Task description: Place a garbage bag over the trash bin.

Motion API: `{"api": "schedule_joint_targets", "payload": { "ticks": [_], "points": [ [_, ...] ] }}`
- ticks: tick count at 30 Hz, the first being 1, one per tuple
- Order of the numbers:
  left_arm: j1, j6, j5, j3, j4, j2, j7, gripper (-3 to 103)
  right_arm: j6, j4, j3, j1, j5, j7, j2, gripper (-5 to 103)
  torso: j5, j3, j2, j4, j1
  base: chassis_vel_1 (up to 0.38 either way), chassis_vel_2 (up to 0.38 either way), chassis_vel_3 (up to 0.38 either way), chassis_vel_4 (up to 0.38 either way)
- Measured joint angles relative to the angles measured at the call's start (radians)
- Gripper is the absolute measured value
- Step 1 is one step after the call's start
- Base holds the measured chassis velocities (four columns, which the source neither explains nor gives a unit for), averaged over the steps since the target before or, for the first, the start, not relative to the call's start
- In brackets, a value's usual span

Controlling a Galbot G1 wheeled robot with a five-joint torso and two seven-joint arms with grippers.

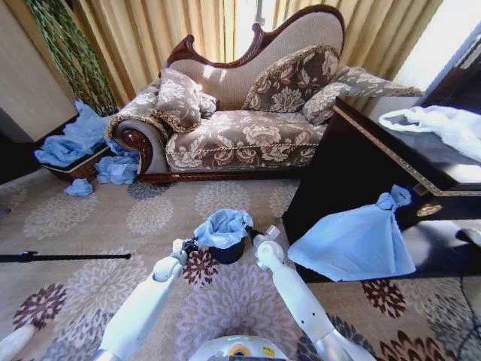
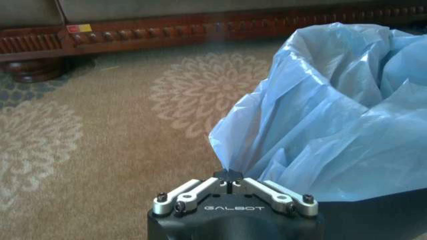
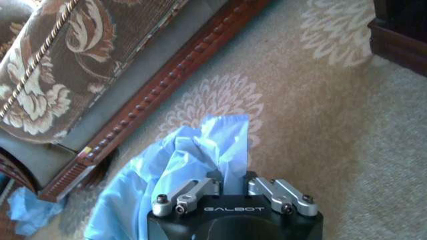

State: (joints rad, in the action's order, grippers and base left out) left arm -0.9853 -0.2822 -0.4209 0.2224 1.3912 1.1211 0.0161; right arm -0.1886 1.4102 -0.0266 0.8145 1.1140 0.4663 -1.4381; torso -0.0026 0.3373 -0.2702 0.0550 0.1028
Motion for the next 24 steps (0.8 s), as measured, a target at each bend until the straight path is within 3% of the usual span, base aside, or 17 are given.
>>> {"api": "schedule_joint_targets", "payload": {
  "ticks": [2,10,24],
  "points": [
    [0.0,0.0,0.0,0.0,0.0,0.001,0.0,0,0.005,0.007,0.007,0.005,-0.016,0.0,0.005,8,-0.0005,0.0,0.0,0.0006,0.0,0.0,0.0,0.0,0.0],
    [-0.005,0.002,0.002,0.003,0.0,0.003,-0.001,0,0.006,0.07,0.051,0.013,-0.031,0.009,0.023,2,0.0003,0.0,0.0,-0.0006,0.0,0.0,0.0,0.0,0.0],
    [-0.013,0.012,0.004,0.008,-0.003,0.001,-0.014,0,0.013,0.082,0.092,0.004,-0.093,0.019,0.03,1,0.0,0.0,0.0,-0.0002,0.0,0.0,0.0,0.0,0.0]
  ]
}}
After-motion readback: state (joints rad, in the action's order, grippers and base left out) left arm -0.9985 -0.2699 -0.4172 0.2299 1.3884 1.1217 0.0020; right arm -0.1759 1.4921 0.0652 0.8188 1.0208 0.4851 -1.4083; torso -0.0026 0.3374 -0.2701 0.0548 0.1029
